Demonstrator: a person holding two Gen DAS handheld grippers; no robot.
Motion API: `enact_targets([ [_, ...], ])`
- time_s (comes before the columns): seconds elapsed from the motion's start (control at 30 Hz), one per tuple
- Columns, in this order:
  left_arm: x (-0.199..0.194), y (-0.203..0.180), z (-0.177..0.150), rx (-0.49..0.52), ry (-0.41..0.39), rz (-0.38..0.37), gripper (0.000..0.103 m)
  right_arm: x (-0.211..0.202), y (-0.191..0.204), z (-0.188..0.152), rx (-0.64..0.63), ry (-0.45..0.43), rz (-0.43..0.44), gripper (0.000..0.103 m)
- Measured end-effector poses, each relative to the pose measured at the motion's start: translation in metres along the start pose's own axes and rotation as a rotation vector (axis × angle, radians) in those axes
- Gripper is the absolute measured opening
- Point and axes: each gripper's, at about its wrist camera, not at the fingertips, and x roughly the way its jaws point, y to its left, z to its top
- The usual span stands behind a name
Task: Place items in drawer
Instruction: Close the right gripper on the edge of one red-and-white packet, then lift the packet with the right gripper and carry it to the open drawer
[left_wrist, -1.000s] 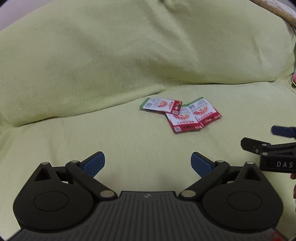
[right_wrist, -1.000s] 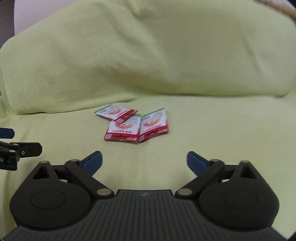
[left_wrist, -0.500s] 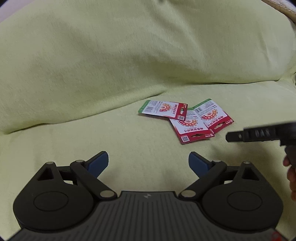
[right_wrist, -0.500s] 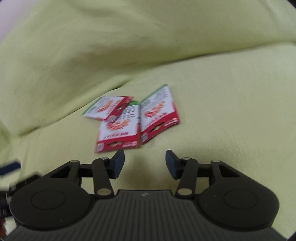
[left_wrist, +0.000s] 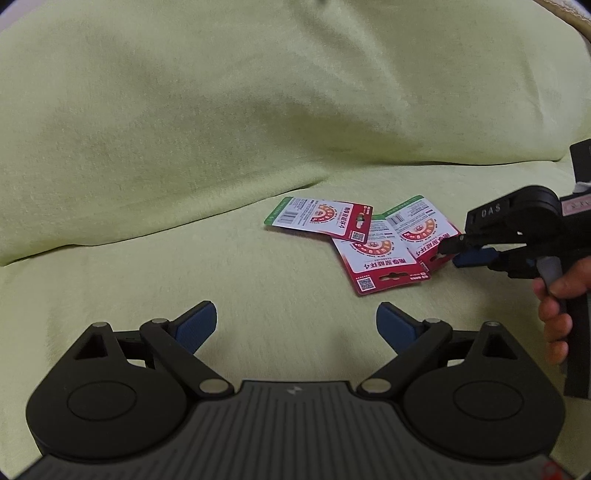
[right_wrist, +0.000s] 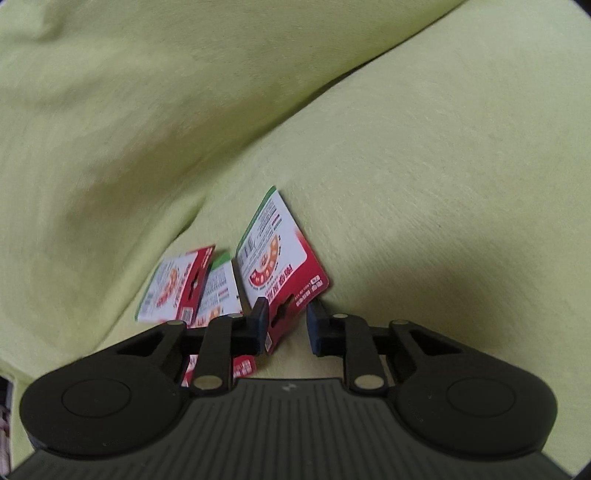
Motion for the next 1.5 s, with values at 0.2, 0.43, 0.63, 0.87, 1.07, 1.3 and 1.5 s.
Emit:
enact_targets([
  [0.2,0.002,0.000,-0.001,0.006,0.007,0.006,0.096,0.008,0.003,0.005,0.036,-0.019,0.021,0.007],
  [0.43,-0.005,-0.001,-0.003,0.007,0.008,0.003,0.096,-0.038,-0.012,0.004,0.080,-0.067,0.072,0.002],
  [0.63,-0.017,-0.004,-0.010,0.007,0.006,-0.031,0.096,-0.125,-0.062,-0.012,0.161,-0.097,0.085,0.005],
  [0.87,-0.023,-0.020,-0.016,-0.003,0.027,-0.059,0.096,-0.123,-0.078,-0.035,0.196,-0.123,0.102,0.025],
  [1.07,-0.020,-0.020,-0.015,0.006,0.031,-0.043,0.096,-0.084,-0.058,-0.031,0.079,-0.040,0.112,0.012],
  [1.3,-0.022,-0.020,-0.016,0.018,0.035,-0.058,0.096,-0.093,-0.064,-0.031,0.149,-0.047,0.165,0.006],
  [1.5,-0.035,-0.033,-0.017,0.052,0.045,-0.110,0.096,-0.120,-0.071,-0.041,0.185,-0.057,0.180,0.005],
])
